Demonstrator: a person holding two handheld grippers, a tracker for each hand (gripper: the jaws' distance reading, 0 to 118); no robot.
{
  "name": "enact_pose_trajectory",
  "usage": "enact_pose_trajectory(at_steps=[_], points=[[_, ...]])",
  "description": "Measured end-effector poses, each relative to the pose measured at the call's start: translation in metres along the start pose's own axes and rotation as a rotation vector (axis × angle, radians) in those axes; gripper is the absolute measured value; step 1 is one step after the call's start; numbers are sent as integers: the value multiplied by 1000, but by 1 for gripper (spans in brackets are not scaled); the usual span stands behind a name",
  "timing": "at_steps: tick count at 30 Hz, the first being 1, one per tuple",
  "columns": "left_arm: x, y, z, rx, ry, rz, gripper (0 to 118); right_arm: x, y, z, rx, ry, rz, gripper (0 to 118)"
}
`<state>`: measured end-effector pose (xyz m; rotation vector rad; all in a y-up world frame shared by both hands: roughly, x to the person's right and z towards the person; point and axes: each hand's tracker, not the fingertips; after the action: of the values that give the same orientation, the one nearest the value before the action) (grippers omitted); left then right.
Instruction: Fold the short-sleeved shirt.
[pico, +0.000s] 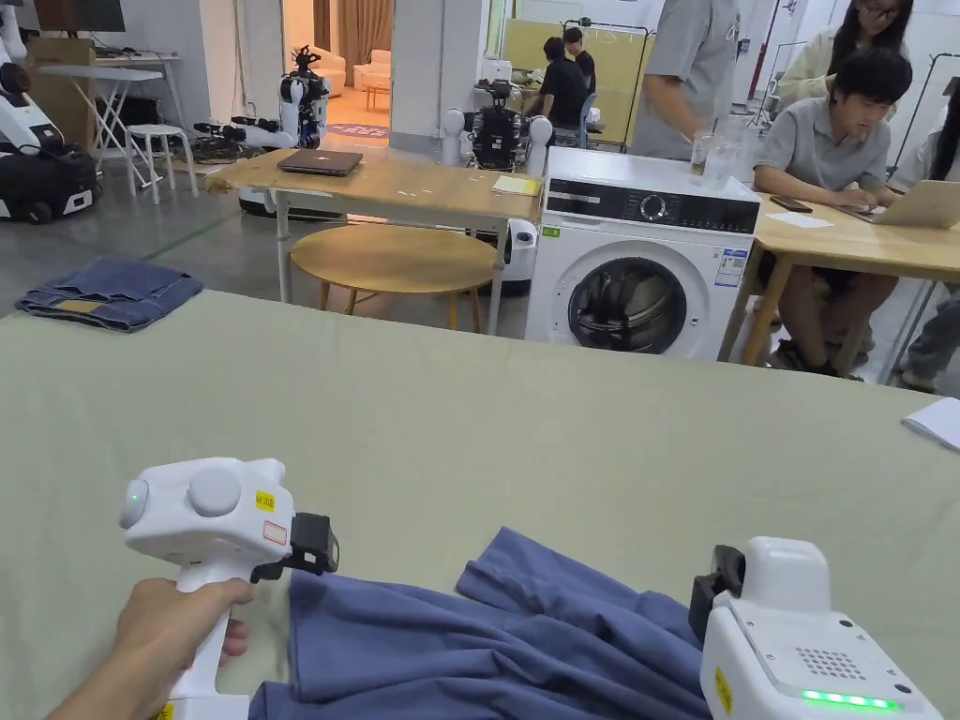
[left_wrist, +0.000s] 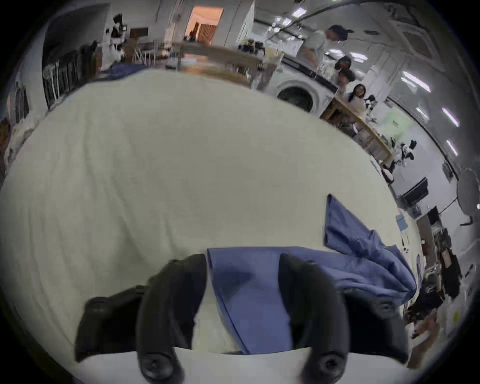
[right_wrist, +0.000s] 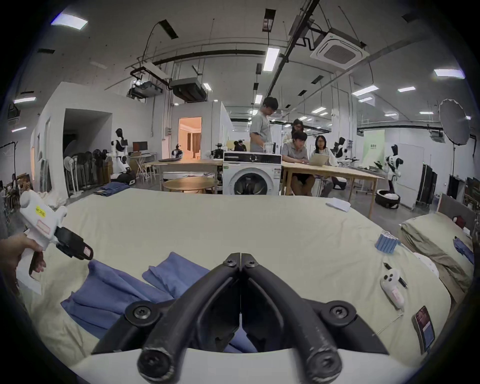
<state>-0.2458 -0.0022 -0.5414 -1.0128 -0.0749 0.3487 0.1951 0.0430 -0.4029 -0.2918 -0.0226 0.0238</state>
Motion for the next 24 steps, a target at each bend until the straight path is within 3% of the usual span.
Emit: enact_pose_trajectory(at_steps=[1, 6, 7, 9, 11, 16, 21, 22, 24], points=[[1, 1, -8, -12, 15, 5, 59, 2, -2, 0, -7, -7, 2, 0], [10, -12, -46, -112, 91, -3, 58, 23, -12, -3, -44, -37, 3, 0], [17, -16, -46, -80, 135, -58, 57, 28, -12, -4, -56, -49, 4, 0], [32, -24, -42, -15, 204, -159, 36, 38, -13, -3, -68, -59, -4, 0], [41, -30, -39, 6, 181, -216, 2, 47, -12, -3, -80, -73, -8, 0], [35, -34, -21, 63, 116, -166, 0, 69, -5, -11, -131, -78, -37, 0], [34, -45, 12, 145, 80, -180, 0, 78, 10, -43, -242, -17, -46, 0], [34, -46, 15, 155, 82, -186, 0, 78, 13, -54, -284, -8, -37, 6], [32, -52, 25, 169, 76, -183, 0, 75, 20, -80, -363, 7, -41, 40]])
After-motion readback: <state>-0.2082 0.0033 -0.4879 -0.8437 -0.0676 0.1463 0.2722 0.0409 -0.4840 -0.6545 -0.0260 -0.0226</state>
